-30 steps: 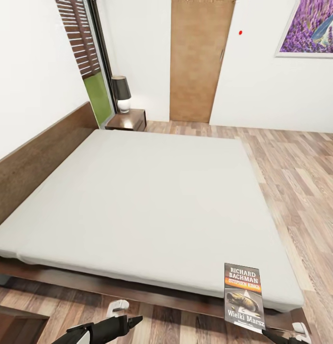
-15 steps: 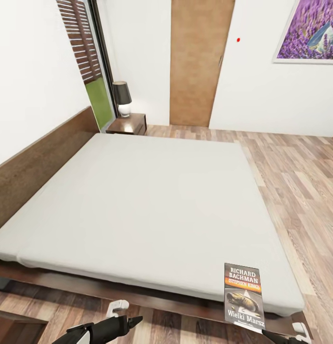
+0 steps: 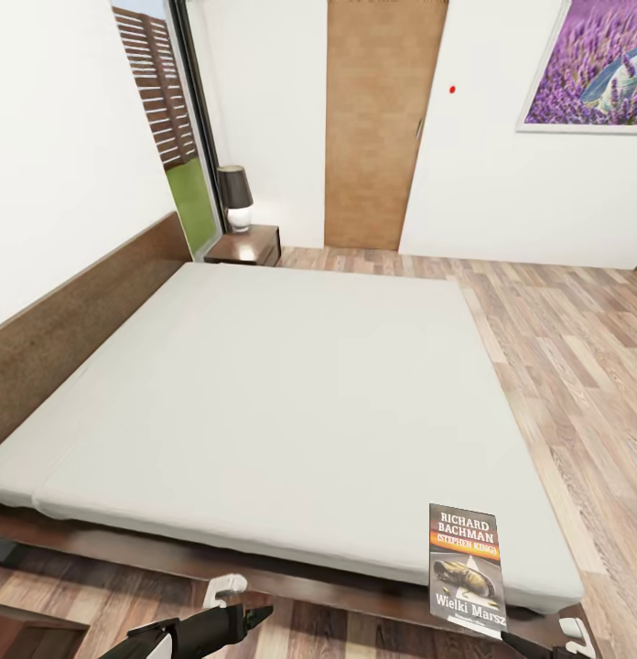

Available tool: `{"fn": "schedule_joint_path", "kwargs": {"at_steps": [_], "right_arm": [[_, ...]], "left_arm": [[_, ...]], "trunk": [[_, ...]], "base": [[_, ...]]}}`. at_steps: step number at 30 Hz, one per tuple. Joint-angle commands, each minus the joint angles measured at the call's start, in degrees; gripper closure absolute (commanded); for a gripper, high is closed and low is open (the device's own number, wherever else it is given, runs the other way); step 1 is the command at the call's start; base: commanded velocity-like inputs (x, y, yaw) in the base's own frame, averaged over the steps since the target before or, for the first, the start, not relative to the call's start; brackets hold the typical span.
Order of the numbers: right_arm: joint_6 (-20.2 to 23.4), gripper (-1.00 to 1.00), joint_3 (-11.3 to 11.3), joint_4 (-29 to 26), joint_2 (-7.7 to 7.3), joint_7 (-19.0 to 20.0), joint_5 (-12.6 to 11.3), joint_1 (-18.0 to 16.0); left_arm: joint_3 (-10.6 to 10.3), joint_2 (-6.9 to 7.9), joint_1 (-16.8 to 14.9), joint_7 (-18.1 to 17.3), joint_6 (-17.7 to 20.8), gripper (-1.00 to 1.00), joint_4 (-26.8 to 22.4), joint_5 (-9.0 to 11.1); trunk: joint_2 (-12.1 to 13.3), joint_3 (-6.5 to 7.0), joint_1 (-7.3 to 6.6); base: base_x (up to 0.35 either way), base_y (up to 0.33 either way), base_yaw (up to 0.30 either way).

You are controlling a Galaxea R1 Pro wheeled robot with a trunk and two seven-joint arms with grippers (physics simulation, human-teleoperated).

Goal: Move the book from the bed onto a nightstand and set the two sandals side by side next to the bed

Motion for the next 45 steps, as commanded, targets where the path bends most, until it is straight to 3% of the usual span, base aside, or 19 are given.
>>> {"fn": "schedule_joint_path", "kwargs": {"at_steps": [1, 45], "right_arm": [[0.59, 1.00, 0.26, 0.03, -0.03, 0.12, -0.49, -0.03], [0.59, 1.00, 0.26, 0.03, -0.03, 0.09, -0.49, -0.03]], "left_arm": [[0.20, 0.00, -0.02, -0.25, 0.60, -1.00, -0.02, 0.29], [0.20, 0.00, -0.02, -0.31, 0.60, -1.00, -0.01, 0.29]], "trunk": [[-0.08, 0.01, 0.03], [-0.08, 4.07, 0.03]], "base": [[0.000, 0.000, 0.000], [0.000, 0.000, 0.000]]}}
